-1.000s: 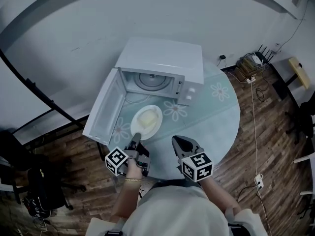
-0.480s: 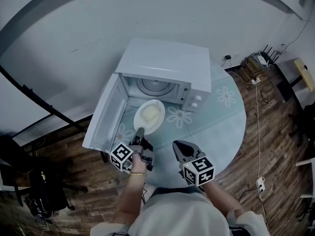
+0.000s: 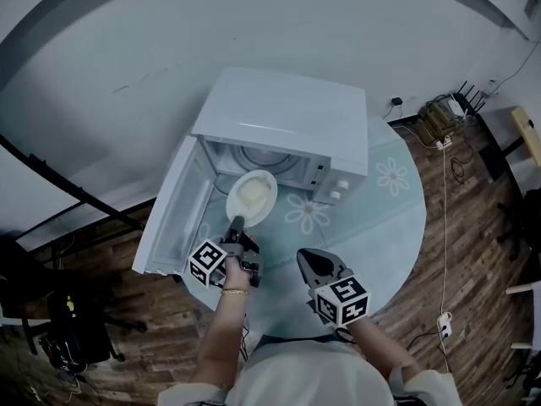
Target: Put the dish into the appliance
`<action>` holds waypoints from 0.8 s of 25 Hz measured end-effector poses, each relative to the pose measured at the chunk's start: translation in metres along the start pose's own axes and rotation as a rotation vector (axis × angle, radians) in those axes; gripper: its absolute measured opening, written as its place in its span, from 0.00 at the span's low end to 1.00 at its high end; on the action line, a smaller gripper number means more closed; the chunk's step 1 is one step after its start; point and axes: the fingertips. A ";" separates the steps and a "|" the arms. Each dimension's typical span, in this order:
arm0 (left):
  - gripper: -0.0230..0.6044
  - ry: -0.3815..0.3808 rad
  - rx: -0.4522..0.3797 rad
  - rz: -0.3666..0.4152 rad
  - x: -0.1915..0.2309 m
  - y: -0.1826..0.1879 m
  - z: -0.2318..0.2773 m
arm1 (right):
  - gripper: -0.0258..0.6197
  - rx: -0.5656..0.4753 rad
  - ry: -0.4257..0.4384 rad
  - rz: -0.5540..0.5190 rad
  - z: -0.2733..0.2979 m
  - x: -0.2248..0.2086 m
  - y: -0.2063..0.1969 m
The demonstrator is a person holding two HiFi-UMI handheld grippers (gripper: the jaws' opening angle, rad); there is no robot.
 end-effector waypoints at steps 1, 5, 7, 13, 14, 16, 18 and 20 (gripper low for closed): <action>0.10 0.006 -0.003 -0.001 0.002 0.001 0.005 | 0.05 0.003 0.001 0.001 0.001 -0.003 0.000; 0.10 0.028 -0.018 -0.007 0.011 0.004 0.022 | 0.05 0.016 0.003 0.006 0.006 -0.013 -0.002; 0.10 0.036 -0.027 -0.010 0.015 0.005 0.031 | 0.05 0.019 0.006 0.006 0.007 -0.018 -0.001; 0.10 0.067 -0.043 -0.001 0.023 0.008 0.053 | 0.05 0.023 0.012 0.013 0.010 -0.029 -0.001; 0.10 0.068 -0.044 0.001 0.022 0.008 0.056 | 0.05 0.024 0.013 0.014 0.010 -0.031 -0.001; 0.10 0.070 -0.047 0.009 0.021 0.008 0.063 | 0.05 0.024 0.013 0.019 0.011 -0.035 -0.001; 0.10 0.076 -0.050 0.015 0.021 0.008 0.069 | 0.05 0.025 0.014 0.022 0.011 -0.038 -0.002; 0.10 0.084 -0.053 0.014 0.021 0.007 0.073 | 0.05 0.027 0.015 0.024 0.012 -0.041 -0.002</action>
Point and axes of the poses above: the fingertips, and each gripper's own axes: z forward along the fingers, x to its left, y out of its top, and after that the axes turned 4 degrees about -x, right-handed
